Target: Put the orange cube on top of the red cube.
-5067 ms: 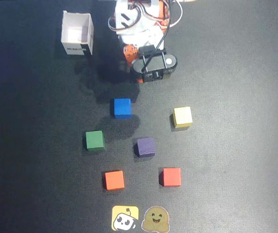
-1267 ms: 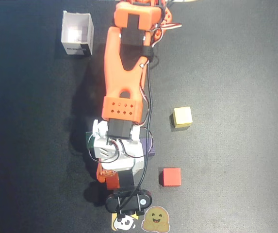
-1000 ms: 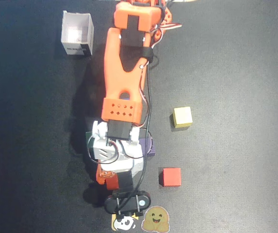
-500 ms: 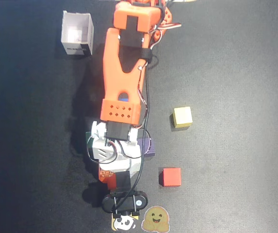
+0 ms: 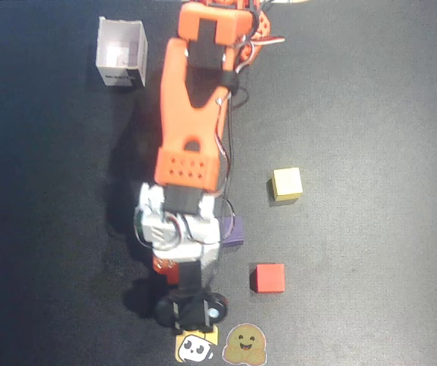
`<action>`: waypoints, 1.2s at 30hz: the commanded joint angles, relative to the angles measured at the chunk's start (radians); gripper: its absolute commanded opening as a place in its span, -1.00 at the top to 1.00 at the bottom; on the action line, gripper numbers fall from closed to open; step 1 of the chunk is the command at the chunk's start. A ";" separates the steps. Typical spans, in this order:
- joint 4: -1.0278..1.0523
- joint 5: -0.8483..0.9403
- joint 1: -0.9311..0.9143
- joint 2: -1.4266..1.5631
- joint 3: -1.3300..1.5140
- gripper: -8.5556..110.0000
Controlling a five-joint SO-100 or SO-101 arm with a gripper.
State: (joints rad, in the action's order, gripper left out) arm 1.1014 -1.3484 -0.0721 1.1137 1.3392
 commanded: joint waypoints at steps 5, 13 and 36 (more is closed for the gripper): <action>0.072 -0.057 -0.020 0.287 0.057 0.70; 0.051 -0.091 0.017 0.518 0.291 0.69; -0.067 -0.267 0.460 0.953 0.854 0.69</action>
State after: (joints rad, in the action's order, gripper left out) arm 1.0523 -1.6045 0.3574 2.0203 2.1875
